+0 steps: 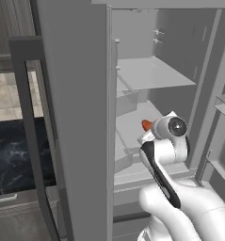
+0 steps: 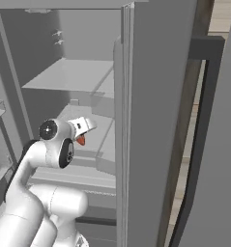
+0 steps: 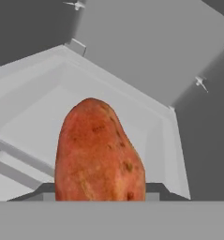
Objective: Place the beer on the top shelf of the fridge to keep it out of children's reach, and place the sweet potato and pear on lower shelves for easy access.
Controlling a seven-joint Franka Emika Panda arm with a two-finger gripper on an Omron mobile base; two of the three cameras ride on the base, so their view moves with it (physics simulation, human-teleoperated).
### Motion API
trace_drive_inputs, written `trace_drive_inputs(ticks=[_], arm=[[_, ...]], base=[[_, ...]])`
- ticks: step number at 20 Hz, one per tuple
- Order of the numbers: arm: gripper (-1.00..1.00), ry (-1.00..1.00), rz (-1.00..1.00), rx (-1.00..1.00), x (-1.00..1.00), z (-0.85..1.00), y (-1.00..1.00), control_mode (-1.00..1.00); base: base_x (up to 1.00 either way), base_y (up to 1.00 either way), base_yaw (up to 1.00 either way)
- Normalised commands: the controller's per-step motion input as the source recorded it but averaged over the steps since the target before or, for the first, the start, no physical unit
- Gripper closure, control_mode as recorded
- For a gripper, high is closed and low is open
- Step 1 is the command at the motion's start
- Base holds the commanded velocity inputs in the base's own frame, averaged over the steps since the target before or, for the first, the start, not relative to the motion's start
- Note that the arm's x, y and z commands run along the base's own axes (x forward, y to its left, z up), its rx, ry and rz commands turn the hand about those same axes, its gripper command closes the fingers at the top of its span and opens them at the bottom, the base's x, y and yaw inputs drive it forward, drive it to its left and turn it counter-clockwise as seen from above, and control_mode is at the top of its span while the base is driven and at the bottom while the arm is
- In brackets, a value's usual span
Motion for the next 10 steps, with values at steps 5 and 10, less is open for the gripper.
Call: trace_drive_inputs(ticks=[5, 10], arm=[[1.00, 0.00, 0.00, 0.00, 0.48, -0.17, 0.00, -1.00], [1.00, 0.00, 0.00, 0.00, 0.48, -0.13, 0.00, -1.00]], base=[[0.00, 0.00, 0.00], [0.00, 0.00, 0.00]])
